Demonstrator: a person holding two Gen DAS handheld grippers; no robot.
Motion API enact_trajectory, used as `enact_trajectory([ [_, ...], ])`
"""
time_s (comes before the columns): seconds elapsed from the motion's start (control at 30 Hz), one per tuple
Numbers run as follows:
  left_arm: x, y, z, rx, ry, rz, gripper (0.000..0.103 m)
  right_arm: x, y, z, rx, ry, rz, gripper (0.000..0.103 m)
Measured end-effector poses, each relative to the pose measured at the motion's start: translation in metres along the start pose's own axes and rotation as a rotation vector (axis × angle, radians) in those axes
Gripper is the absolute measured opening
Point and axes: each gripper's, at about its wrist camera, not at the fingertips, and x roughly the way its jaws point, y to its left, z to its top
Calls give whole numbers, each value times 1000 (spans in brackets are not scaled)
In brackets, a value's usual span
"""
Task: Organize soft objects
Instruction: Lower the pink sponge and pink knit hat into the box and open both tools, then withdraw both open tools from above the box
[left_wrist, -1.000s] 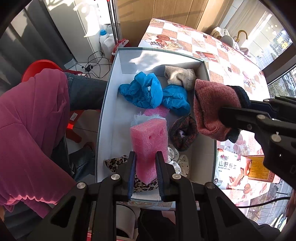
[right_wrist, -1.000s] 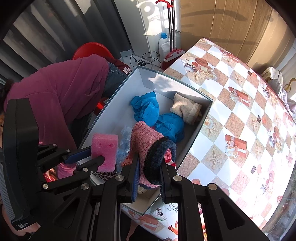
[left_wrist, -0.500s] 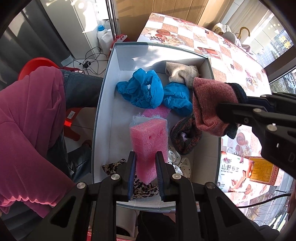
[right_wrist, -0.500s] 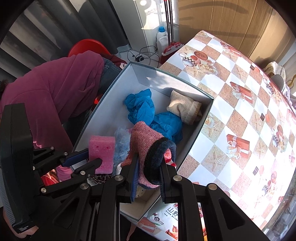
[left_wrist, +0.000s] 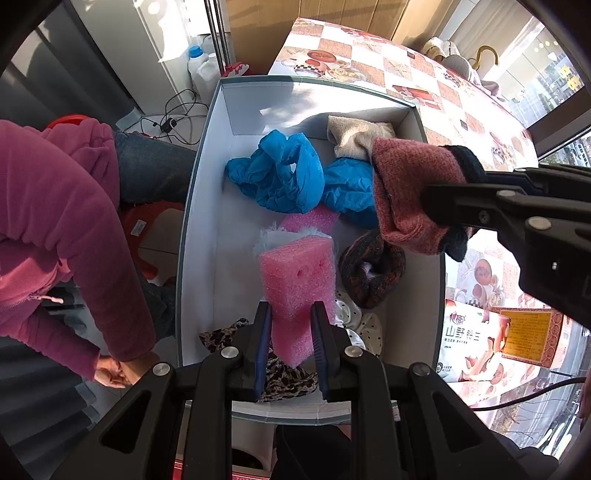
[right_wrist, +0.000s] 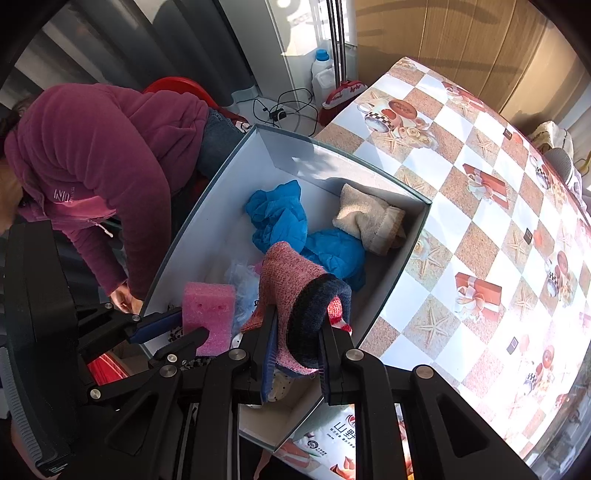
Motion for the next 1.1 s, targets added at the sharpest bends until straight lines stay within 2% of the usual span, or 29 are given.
enact_trajectory([
  [0.1, -1, 0, 0, 0, 0, 7, 25, -1, -1, 3, 11, -3, 12, 22],
  [0.17, 0, 0, -1, 1, 5, -3, 28, -3, -3, 3, 23, -9, 25, 40],
  [0.2, 0, -1, -2, 3, 6, 1, 36, -5, -3, 4, 28, -14, 25, 60],
  [0.23, 0, -1, -2, 5, 6, 7, 42, -7, -4, 5, 32, -26, 24, 66],
  [0.3, -2, -2, -4, 9, -3, 13, 61, -13, -3, 6, 26, -47, 18, 66],
  [0.33, -3, -2, -5, 12, -10, 16, 65, -14, -4, 6, 25, -49, 17, 66],
  [0.4, -6, -3, -6, 19, -21, 24, 78, -16, -5, 6, 33, -54, 11, 66],
  [0.47, -10, -5, -7, 29, -33, 11, 80, -19, -8, 4, 48, -58, 13, 66],
  [0.63, -17, -8, -5, 24, -60, 68, 82, -30, -18, -7, 89, -71, 20, 66],
  [0.93, -25, -4, -7, -14, -85, 21, 84, -44, -23, -25, 114, -100, 15, 66],
  [1.1, -31, -4, -8, -29, -102, -2, 93, -51, -23, -32, 114, -113, 7, 66],
])
